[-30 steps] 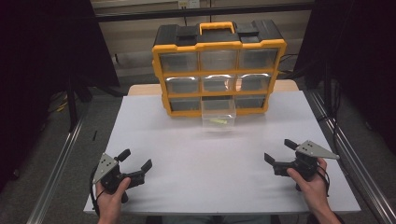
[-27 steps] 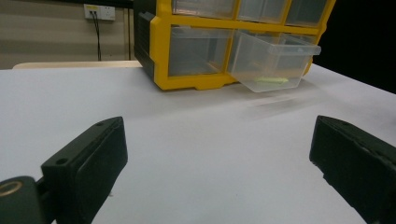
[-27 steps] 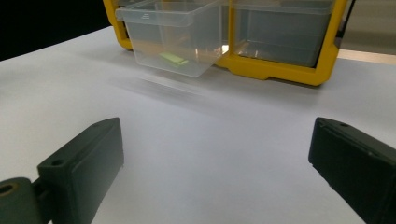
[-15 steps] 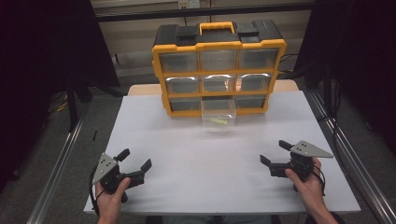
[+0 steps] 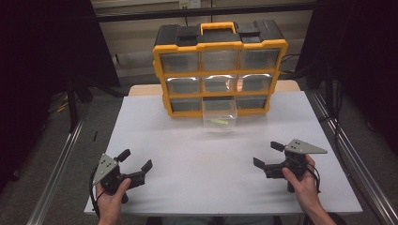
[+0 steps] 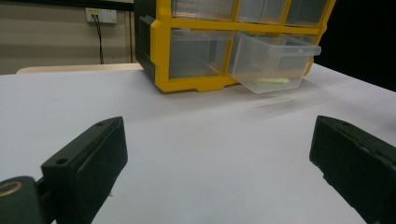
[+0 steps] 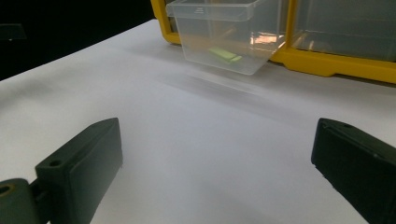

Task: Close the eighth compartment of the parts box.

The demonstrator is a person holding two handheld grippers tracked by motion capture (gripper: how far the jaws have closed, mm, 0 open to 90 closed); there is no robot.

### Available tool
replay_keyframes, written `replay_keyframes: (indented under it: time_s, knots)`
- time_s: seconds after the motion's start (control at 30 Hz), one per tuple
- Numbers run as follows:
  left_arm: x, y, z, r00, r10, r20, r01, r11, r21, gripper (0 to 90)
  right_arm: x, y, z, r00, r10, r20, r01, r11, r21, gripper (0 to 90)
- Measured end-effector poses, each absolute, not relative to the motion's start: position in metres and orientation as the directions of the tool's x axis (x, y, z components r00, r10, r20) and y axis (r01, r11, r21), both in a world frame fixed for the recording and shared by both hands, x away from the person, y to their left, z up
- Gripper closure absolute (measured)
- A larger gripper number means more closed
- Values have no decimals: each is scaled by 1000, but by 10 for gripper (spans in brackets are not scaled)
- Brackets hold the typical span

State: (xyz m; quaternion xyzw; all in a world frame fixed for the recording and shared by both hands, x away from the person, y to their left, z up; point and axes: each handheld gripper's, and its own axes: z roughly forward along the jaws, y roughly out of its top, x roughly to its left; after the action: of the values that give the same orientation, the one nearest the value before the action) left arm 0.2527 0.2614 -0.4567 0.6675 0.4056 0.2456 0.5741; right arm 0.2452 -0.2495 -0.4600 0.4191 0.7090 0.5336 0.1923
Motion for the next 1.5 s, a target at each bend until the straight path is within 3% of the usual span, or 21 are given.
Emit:
replay_keyframes:
  time_s: [0.17,0.83,1.5]
  knots:
    - [253,261,-457,546,827,-133,259,-15,966,43,248,-244,-461,-565,812,148,360,81,930,61]
    - [253,260,-457,551,822,-142,255,-3,967,43,272,-195,-456,-708,689,158,335,129,933,11]
    - [253,261,-457,552,824,-128,261,-25,965,43,297,-157,-444,-785,600,153,305,160,939,49]
